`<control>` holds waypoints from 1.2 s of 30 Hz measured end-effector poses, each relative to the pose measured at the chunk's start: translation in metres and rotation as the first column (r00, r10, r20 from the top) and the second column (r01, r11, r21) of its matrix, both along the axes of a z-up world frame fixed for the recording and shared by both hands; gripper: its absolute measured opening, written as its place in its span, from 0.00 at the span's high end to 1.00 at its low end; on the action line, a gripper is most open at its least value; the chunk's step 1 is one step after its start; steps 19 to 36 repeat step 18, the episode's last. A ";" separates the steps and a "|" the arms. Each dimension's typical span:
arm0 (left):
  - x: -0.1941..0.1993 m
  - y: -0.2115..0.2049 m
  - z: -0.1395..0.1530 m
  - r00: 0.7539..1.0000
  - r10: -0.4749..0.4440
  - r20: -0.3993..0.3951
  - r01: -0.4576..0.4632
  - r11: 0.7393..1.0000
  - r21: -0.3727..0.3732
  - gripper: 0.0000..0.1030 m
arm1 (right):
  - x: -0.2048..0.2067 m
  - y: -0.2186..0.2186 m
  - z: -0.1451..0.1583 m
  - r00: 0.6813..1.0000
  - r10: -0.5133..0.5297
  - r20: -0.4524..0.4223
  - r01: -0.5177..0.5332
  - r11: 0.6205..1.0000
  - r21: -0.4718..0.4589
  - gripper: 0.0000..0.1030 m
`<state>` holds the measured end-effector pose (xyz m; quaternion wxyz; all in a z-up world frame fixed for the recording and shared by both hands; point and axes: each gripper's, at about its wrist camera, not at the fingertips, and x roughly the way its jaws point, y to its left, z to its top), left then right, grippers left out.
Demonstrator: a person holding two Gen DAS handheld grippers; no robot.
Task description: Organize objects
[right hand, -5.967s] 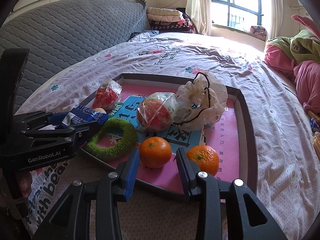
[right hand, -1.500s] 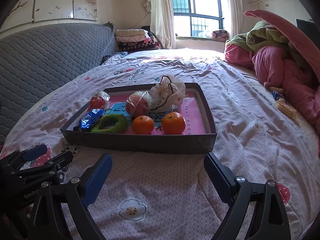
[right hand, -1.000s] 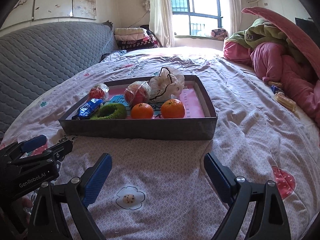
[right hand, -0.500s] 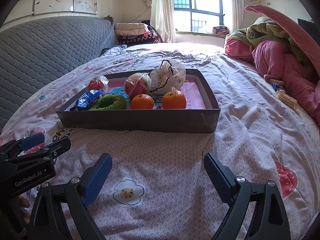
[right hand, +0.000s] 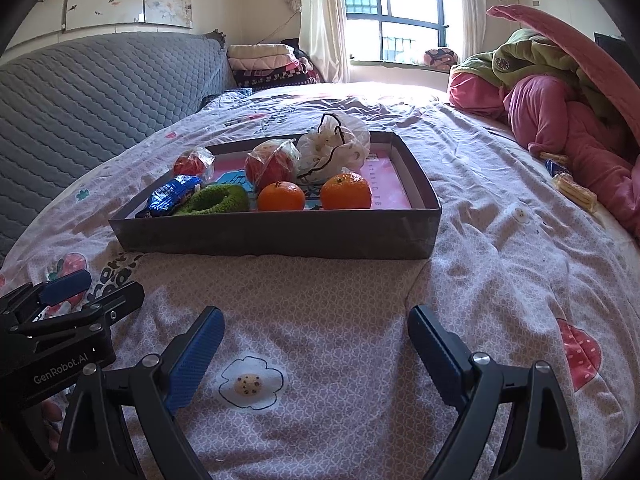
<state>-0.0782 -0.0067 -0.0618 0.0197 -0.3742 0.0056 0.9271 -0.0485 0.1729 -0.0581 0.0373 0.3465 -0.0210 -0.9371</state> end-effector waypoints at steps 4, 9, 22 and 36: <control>0.000 0.000 0.000 1.000 -0.001 0.001 0.001 1.000 0.001 0.24 | -0.001 0.000 -0.002 1.000 -0.001 0.003 0.001 1.000 0.000 0.10; 0.000 0.000 -0.001 1.000 -0.002 0.006 0.002 1.000 0.001 0.25 | -0.001 0.000 -0.004 1.000 0.001 0.009 -0.001 1.000 0.006 0.10; 0.000 0.000 -0.003 1.000 -0.007 0.009 0.007 1.000 0.004 0.25 | -0.002 -0.001 -0.006 1.000 0.001 0.017 -0.001 1.000 0.004 0.10; 0.000 0.000 -0.003 1.000 -0.007 0.009 0.007 1.000 0.004 0.25 | -0.002 -0.001 -0.006 1.000 0.001 0.017 -0.001 1.000 0.004 0.10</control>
